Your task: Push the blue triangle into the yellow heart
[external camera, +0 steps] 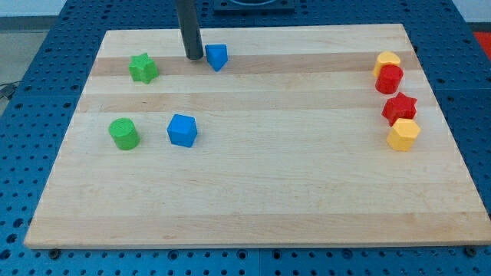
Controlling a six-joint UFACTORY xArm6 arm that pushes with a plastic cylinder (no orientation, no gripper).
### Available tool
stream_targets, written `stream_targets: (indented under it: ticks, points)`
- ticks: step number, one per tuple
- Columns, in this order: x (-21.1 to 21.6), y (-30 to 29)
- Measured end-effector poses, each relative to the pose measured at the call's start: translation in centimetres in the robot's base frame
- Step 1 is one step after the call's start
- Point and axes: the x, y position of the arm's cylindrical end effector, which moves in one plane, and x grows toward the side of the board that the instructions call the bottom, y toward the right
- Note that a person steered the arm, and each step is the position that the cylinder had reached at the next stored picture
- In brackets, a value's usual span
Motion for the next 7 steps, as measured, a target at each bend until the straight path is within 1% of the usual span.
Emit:
stream_targets:
  ticks: [1, 6, 7]
  points:
    - [0.4, 1.7]
    - [0.4, 16.2]
    - [0.3, 17.5]
